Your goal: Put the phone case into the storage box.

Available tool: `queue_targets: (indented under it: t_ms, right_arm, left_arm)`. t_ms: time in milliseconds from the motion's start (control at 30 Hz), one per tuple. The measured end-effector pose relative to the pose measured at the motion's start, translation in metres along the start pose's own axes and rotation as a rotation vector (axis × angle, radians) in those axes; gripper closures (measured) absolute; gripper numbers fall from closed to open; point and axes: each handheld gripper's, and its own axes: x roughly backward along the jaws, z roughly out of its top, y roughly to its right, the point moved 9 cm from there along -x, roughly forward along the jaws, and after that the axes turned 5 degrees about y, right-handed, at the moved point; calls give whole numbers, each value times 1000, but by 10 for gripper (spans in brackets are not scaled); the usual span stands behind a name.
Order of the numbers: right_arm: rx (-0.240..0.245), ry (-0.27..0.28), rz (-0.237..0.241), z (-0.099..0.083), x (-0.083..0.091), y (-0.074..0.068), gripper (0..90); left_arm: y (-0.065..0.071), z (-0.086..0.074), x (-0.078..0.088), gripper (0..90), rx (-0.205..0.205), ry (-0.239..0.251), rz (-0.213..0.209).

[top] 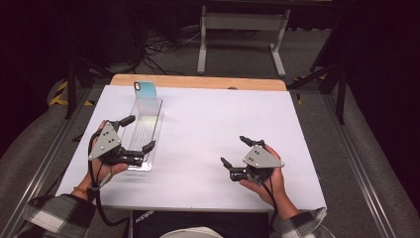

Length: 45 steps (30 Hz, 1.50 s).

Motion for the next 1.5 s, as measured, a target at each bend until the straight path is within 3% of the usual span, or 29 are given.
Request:
queue_targets:
  t_ms: [233,300,900,1300,1500]
  right_arm:
    - [3,2,3,0,-1,-1,137]
    - [2,2,4,0,-1,-1,137]
    - [2,3,6,1,1,-2,137]
    - [4,-1,3,0,3,-4,137]
    - [8,-1,8,0,3,-5,136]
  left_arm:
    - [11,-2,0,51,-16,-1,-24]
    - [14,-2,0,50,-3,3,-38]
    - [31,-11,2,57,-6,-17,-62]
    - [51,-24,1,63,-20,-43,-100]
    - [60,-32,2,64,-5,-62,-123]
